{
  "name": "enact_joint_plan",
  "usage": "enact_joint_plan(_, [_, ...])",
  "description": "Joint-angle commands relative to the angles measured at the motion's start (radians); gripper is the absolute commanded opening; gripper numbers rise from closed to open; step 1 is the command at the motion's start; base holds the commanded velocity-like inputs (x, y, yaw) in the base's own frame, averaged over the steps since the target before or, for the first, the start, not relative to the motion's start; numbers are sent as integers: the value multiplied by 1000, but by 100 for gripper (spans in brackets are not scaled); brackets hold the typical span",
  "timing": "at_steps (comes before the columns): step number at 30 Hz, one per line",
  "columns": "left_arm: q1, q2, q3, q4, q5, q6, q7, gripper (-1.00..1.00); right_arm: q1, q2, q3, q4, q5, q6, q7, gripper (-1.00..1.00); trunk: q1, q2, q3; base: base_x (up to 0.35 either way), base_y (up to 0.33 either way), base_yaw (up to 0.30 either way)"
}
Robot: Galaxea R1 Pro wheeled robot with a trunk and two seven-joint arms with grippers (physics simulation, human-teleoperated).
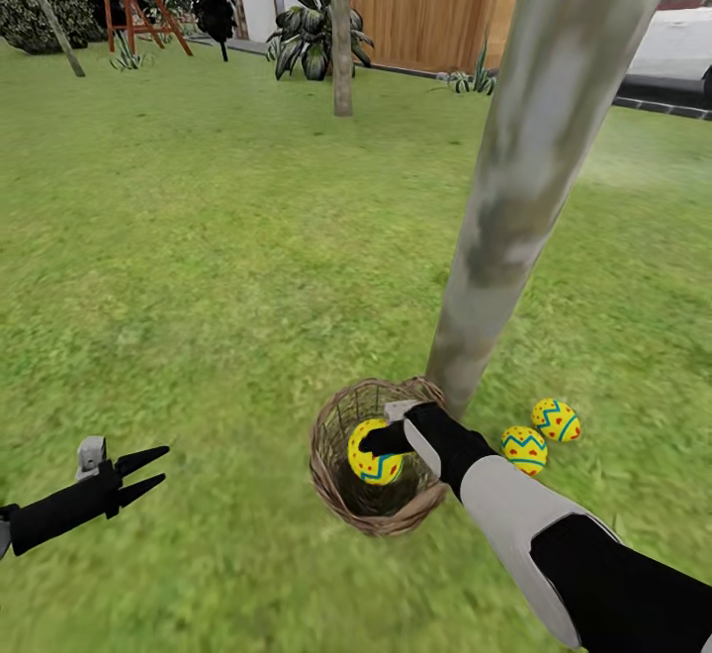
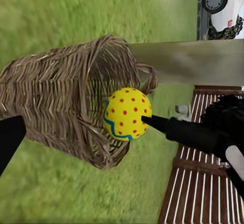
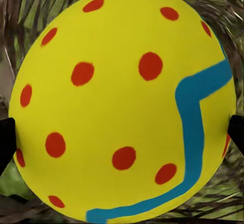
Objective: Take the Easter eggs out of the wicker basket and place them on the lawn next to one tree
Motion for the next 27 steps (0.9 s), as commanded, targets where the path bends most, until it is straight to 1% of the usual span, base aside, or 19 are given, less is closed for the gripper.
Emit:
enact_joint_plan(1, [0, 0, 1, 0, -1, 4, -3, 100, -1, -11, 6, -1, -4, 4, 34, -100, -4, 7, 3, 0, 0, 0])
enact_joint_plan(2, [0, 0, 1, 0, -1, 4, -3, 100, -1, -17, 5, -1, -4, 5, 63, -100, -8, 14, 6, 0, 0, 0])
enact_joint_plan(4, [0, -2, 0, 1, -1, 4, -2, 100, -1, -31, 4, -1, -4, 6, 168, -100, -16, 28, 12, 0, 0, 0])
enact_joint_plan(5, [0, -2, 0, 2, -1, 4, -2, 100, -1, -46, 4, -1, -4, 7, 254, -100, -19, 35, 15, 0, 0, 0])
enact_joint_plan(7, [0, -2, 0, 2, -1, 4, -2, 100, -1, -80, 3, -2, -3, 7, 393, -100, -27, 49, 21, 0, 0, 0])
enact_joint_plan(8, [0, -2, 0, 2, -1, 4, -2, 100, -1, -97, 2, -3, -3, 7, 438, -100, -31, 56, 24, 0, 0, 0])
enact_joint_plan(9, [0, -2, 0, 2, -1, 4, -1, 100, -1, -110, 1, -5, -3, 7, 460, -100, -35, 63, 28, 0, 0, 0])
enact_joint_plan(14, [0, -2, 0, 2, -1, 4, -1, 100, -1, -139, -2, -64, -5, 9, 482, -100, -54, 98, 43, 0, 0, 0])
enact_joint_plan(15, [0, -2, 0, 2, -1, 4, -1, 100, -1, -142, -2, -65, -5, 9, 500, -100, -58, 105, 46, 0, 0, 0])
enact_joint_plan(17, [0, -3, 0, 2, -1, 4, -1, 100, -1, -147, -3, -66, -5, 9, 560, -100, -65, 119, 53, -11, 0, 0])
enact_joint_plan(18, [0, -3, 0, 2, -1, 4, -1, 100, -1, -153, -3, -67, -5, 9, 599, -100, -69, 126, 56, -156, 0, 0])
enact_joint_plan(20, [0, -3, 0, 2, -1, 4, -1, 100, -1, -166, -3, -67, -5, 9, 646, -100, -77, 140, 62, -272, 0, 0])
enact_joint_plan(23, [0, -3, -1, 2, -1, 4, -1, 100, -2, -174, -3, -68, -4, 9, 704, -100, -88, 161, 71, -293, 0, 0])
enact_joint_plan(24, [0, -3, -1, 2, -1, 4, -1, 100, -2, -182, -5, -68, -4, 9, 715, -100, -92, 168, 75, -120, 0, 0])
enact_joint_plan(25, [0, -3, -1, 2, -1, 4, -1, 100, -1, -193, -10, -68, -5, 9, 729, -100, -96, 175, 78, -49, 0, -6])
enact_joint_plan(26, [0, -2, -1, 2, -1, 4, -2, 100, -1, -198, -19, -68, -5, 9, 744, -100, -96, 175, 78, -25, 0, -56])
enact_joint_plan(27, [0, -2, 0, 2, -1, 4, -2, 100, -2, -200, -38, -68, -5, 9, 761, -100, -96, 175, 79, -13, 0, -124])
